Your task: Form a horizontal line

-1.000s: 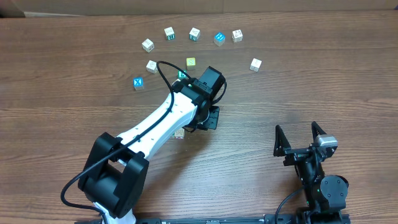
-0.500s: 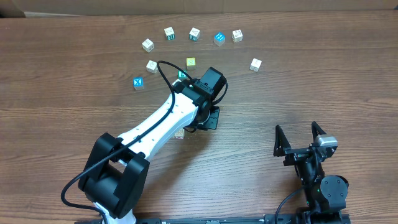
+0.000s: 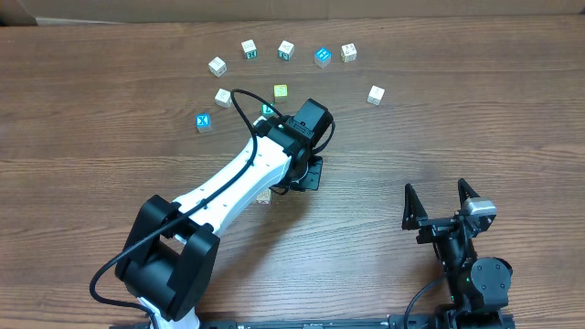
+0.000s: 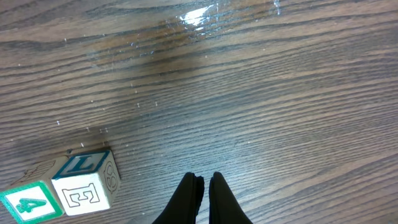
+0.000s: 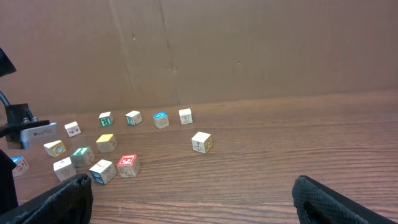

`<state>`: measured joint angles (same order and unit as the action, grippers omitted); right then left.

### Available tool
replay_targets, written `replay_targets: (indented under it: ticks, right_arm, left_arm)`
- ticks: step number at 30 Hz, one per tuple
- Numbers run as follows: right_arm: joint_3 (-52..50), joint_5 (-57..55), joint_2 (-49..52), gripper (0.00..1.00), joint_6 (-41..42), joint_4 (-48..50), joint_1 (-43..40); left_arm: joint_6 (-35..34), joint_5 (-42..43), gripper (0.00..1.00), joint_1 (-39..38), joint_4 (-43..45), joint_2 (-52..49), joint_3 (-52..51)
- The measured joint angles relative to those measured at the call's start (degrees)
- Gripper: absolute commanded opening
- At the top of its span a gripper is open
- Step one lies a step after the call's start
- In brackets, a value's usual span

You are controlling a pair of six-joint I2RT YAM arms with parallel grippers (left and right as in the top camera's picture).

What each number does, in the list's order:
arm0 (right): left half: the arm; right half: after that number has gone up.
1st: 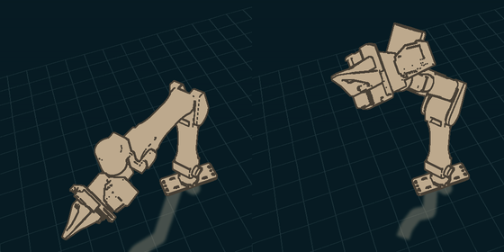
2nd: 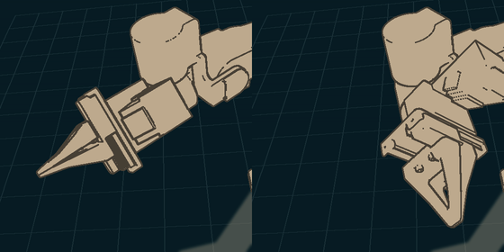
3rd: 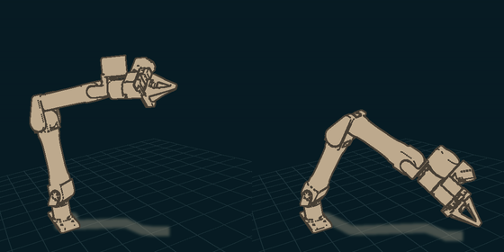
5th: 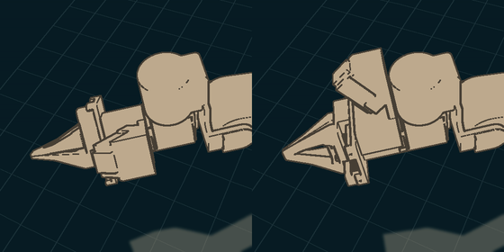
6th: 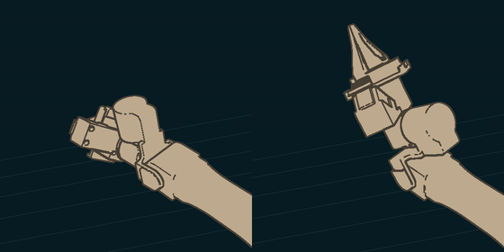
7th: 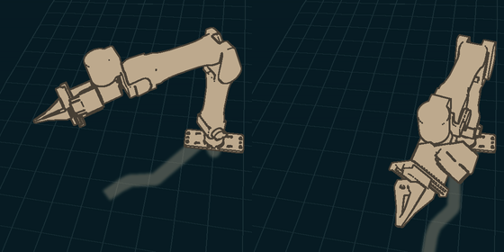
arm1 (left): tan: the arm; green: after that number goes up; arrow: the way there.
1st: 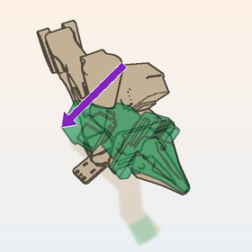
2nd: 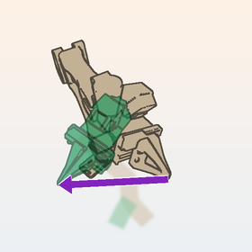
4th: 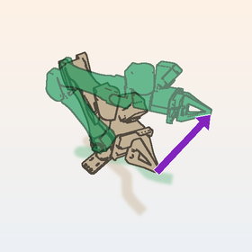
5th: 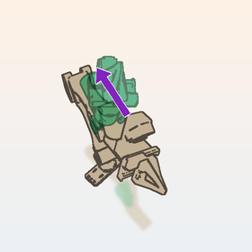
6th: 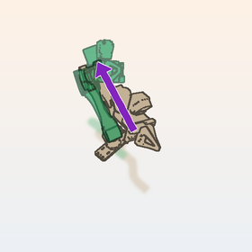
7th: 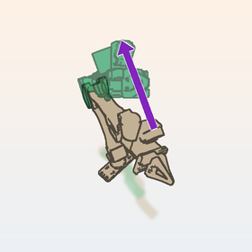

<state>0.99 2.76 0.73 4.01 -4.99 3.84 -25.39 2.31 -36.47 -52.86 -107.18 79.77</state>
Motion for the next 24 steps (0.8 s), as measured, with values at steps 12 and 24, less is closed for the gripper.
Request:
replay_targets:
  ticks: [12,24]
  right_arm:
    - [0.0,0.0,0.0,1.0,0.0,0.0,0.0]
    - [0.0,0.0,0.0,1.0,0.0,0.0,0.0]
  left_arm:
    - [0.0,-0.2,0.04,-1.7,-0.2,0.0,0.0]
    - [-2.6,-2.0,0.04,-1.7,-0.3,0.0,0.0]
